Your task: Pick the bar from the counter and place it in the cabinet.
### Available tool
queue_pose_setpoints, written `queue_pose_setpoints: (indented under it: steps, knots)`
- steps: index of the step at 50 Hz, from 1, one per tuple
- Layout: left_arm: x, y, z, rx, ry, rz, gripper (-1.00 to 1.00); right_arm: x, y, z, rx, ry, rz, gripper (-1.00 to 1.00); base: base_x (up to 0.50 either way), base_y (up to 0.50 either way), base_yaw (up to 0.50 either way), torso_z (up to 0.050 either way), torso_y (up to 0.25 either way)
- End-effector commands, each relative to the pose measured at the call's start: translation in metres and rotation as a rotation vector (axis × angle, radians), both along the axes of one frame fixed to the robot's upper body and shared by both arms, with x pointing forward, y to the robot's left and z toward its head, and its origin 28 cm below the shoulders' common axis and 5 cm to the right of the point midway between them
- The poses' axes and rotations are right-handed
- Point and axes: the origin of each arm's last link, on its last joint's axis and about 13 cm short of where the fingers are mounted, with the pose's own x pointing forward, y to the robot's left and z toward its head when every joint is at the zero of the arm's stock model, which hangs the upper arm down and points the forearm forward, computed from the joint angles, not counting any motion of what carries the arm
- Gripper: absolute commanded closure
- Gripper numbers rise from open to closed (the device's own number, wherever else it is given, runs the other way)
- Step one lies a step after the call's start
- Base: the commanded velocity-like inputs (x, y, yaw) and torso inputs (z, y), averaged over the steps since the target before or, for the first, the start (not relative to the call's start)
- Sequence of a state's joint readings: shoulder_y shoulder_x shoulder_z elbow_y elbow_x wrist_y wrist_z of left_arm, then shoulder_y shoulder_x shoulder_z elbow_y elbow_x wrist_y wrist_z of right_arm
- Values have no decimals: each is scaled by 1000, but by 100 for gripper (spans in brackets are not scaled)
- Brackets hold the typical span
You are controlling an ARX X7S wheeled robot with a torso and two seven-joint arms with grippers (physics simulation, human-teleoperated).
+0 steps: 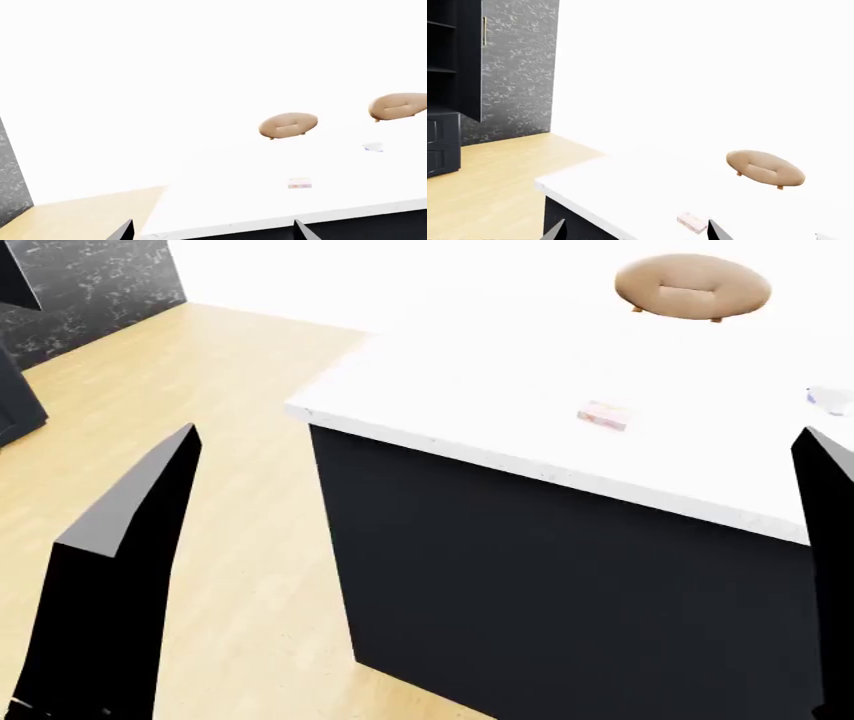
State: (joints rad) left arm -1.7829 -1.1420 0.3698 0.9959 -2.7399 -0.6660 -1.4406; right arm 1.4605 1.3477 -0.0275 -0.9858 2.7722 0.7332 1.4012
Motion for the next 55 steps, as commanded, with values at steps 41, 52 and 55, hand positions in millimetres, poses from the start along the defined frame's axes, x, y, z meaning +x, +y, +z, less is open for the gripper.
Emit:
queue_pose_setpoints:
  steps: [41, 52, 55]
  knots:
    - [-1, 3, -3, -6, 6, -4, -100, 5, 3, 0, -35, -21, 1, -100, -17, -489, 0, 0, 1]
    - [-1, 3, -3, -5, 5, -5, -100, 8, 1, -6, -38, 12, -18, -100, -21, -452, 0, 0, 1]
    - [-1, 3, -3, -6, 6, -5, -100, 12, 1, -10, -49, 42, -30, -100, 0, 0, 0, 0, 5]
